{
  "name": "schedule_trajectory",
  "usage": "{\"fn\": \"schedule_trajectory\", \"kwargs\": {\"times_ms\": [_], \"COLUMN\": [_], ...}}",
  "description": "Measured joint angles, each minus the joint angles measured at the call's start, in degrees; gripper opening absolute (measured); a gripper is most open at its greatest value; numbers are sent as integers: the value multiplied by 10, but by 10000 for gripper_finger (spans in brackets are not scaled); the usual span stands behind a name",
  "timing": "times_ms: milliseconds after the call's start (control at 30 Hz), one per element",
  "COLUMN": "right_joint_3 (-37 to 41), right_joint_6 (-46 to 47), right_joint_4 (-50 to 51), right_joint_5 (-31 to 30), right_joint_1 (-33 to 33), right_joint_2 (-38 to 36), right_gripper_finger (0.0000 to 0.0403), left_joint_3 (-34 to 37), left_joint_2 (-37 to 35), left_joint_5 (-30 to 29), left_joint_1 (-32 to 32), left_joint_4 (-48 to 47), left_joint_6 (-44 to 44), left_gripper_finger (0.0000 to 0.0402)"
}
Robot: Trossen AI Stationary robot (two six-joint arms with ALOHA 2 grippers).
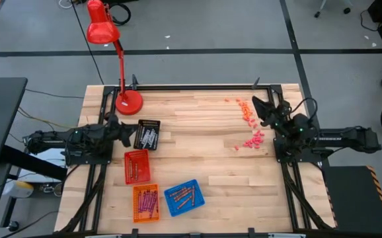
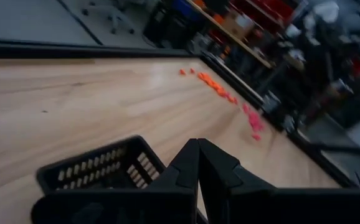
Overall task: Sort crayons
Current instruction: Return to Home Position
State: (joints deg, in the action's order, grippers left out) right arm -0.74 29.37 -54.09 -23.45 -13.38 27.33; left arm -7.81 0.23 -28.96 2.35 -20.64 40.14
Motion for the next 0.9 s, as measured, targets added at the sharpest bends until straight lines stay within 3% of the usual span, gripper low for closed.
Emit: {"fn": "schedule_trajectory", "kwargs": {"times_ms": [167, 267, 400, 533, 667, 900], "right_joint_3": [-1, -1, -1, -1, -1, -1], "right_joint_6": [6, 2, -17, -223, -377, -385], "right_joint_4": [-7, 1, 26, 95, 127, 126], "right_joint_5": [97, 116, 97, 52, 25, 23], "right_joint_1": [-26, -35, -37, -37, -37, -37], "right_joint_2": [-26, -36, -37, -36, -33, -30], "right_gripper_finger": [121, 117, 116, 118, 117, 117], "left_joint_3": [0, 0, 0, 0, 0, 0], "left_joint_2": [1, 1, 1, 1, 1, 1], "left_joint_5": [-56, -62, -61, -62, -62, -62], "left_joint_1": [0, 0, 0, 0, 0, 0], "left_joint_4": [3, -3, -24, -23, -23, -23], "left_joint_6": [12, -1, -110, -195, -200, -200], "left_gripper_finger": [13, 13, 13, 13, 13, 13]}}
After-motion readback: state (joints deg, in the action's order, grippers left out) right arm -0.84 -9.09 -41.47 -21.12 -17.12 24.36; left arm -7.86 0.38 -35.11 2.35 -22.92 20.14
